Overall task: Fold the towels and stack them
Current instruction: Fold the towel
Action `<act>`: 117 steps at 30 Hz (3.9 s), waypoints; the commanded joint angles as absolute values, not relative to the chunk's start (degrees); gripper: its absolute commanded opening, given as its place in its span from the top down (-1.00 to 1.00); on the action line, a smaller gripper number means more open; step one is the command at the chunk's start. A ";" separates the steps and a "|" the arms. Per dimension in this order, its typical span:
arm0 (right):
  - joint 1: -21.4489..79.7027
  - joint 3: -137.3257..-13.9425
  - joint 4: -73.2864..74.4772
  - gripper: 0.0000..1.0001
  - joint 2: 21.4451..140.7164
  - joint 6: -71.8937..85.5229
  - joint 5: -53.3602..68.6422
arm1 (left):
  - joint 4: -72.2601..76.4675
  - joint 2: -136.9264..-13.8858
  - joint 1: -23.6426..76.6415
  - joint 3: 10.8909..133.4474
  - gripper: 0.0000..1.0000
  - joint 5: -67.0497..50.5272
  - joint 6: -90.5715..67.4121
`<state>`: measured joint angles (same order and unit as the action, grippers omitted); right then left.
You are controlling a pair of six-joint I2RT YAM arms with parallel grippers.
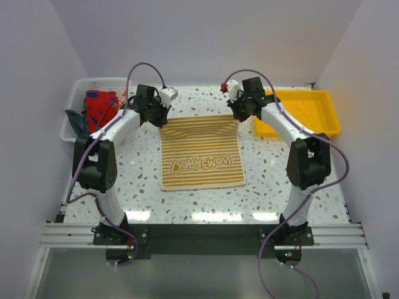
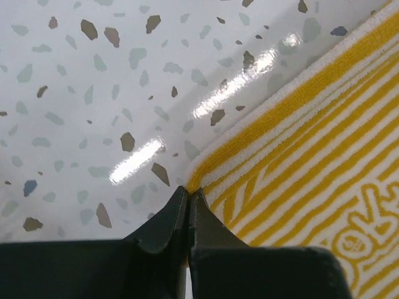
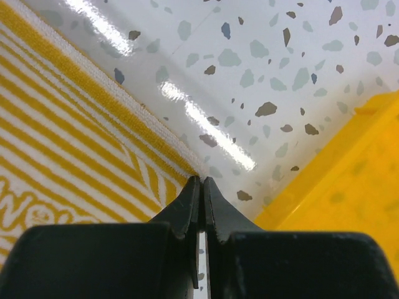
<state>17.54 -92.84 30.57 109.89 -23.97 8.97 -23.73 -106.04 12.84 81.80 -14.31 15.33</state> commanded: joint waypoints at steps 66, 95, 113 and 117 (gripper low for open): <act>20.74 -57.92 24.52 1.00 97.20 11.69 -2.28 | -27.16 -95.27 16.08 54.22 1.00 -4.58 -16.79; 20.74 -61.44 33.75 1.00 84.29 10.10 -3.61 | -31.47 -83.93 16.17 54.41 1.00 -8.17 -17.31; 21.27 -54.14 26.72 1.00 89.30 12.83 -0.18 | -25.22 -87.10 18.19 47.55 0.53 -9.05 -17.31; 22.32 -53.70 28.64 0.72 85.53 12.83 1.75 | -26.45 -81.33 18.28 46.41 0.14 -9.58 -18.37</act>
<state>22.17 -53.98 26.89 89.54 13.06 3.99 -24.93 -86.70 18.46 47.51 -12.16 -18.48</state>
